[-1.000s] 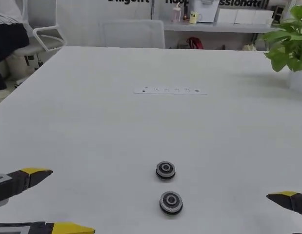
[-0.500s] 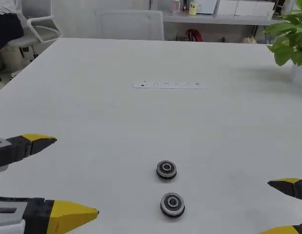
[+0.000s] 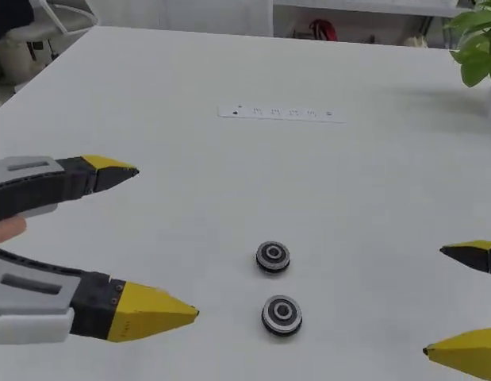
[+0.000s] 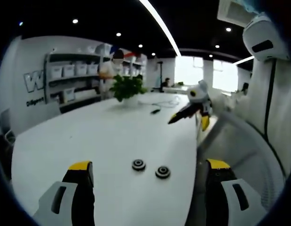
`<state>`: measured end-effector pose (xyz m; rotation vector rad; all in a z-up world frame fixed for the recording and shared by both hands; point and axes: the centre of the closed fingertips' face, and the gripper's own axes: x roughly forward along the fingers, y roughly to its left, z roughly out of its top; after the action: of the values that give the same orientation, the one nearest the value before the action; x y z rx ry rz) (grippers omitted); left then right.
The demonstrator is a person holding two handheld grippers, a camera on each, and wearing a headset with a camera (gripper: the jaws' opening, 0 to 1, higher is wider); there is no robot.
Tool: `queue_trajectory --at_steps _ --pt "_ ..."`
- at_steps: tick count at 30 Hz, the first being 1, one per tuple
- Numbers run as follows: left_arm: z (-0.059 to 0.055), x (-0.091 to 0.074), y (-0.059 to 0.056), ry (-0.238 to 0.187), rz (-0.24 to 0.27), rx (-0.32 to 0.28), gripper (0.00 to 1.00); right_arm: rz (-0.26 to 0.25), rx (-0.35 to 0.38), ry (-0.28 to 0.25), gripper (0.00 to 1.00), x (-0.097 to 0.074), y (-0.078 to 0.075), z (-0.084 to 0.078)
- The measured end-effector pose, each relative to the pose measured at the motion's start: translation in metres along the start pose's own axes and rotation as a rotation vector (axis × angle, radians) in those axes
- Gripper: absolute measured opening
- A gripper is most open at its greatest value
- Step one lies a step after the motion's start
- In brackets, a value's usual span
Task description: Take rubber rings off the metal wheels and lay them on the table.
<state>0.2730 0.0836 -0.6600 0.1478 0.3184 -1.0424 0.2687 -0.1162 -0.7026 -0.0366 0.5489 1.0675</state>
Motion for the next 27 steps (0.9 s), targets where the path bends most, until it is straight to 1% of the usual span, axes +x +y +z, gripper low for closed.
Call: queue_trajectory --at_steps 2,3,5,8,10,13,15,16,17,19,23,25,27 --pt "0.003 0.003 -0.001 -0.005 -0.018 0.003 1.00 0.003 -0.017 0.004 0.99 0.001 -0.001 0.005" --pt "0.005 0.005 -0.002 -0.004 -0.029 0.007 1.00 0.004 -0.027 0.013 0.98 0.001 -0.001 0.008" --pt "0.007 0.007 -0.004 0.000 -0.044 0.023 1.00 0.006 -0.047 0.014 0.98 0.001 -0.002 0.014" --pt "0.017 0.010 -0.005 -0.004 -0.063 0.056 1.00 0.010 -0.084 0.004 0.97 0.000 -0.003 0.030" --pt "0.025 0.013 -0.006 -0.027 -0.078 0.060 1.00 0.008 -0.097 -0.003 0.97 -0.001 -0.006 0.038" --pt "0.031 0.018 -0.007 -0.033 -0.097 0.061 1.00 0.016 -0.131 -0.009 0.97 0.001 -0.011 0.052" --pt "0.036 0.022 -0.007 -0.032 -0.106 0.082 1.00 0.018 -0.149 -0.013 0.96 0.002 -0.012 0.059" --pt "0.041 0.024 -0.007 -0.042 -0.117 0.095 1.00 0.019 -0.155 -0.016 0.96 0.003 -0.013 0.063" --pt "0.043 0.025 -0.007 -0.047 -0.121 0.097 1.00 0.022 -0.167 -0.030 0.96 0.004 -0.013 0.070" --pt "0.051 0.028 -0.005 -0.052 -0.126 0.103 1.00 0.032 -0.178 -0.046 0.95 0.005 -0.012 0.077" --pt "0.064 0.035 -0.002 -0.071 -0.128 0.153 1.00 0.038 -0.205 -0.056 0.94 0.011 -0.012 0.089" --pt "0.067 0.037 -0.001 -0.077 -0.130 0.165 1.00 0.043 -0.225 -0.068 0.93 0.014 -0.011 0.095" --pt "0.069 0.042 -0.001 -0.082 -0.140 0.176 1.00 0.054 -0.228 -0.086 0.92 0.017 -0.010 0.100"
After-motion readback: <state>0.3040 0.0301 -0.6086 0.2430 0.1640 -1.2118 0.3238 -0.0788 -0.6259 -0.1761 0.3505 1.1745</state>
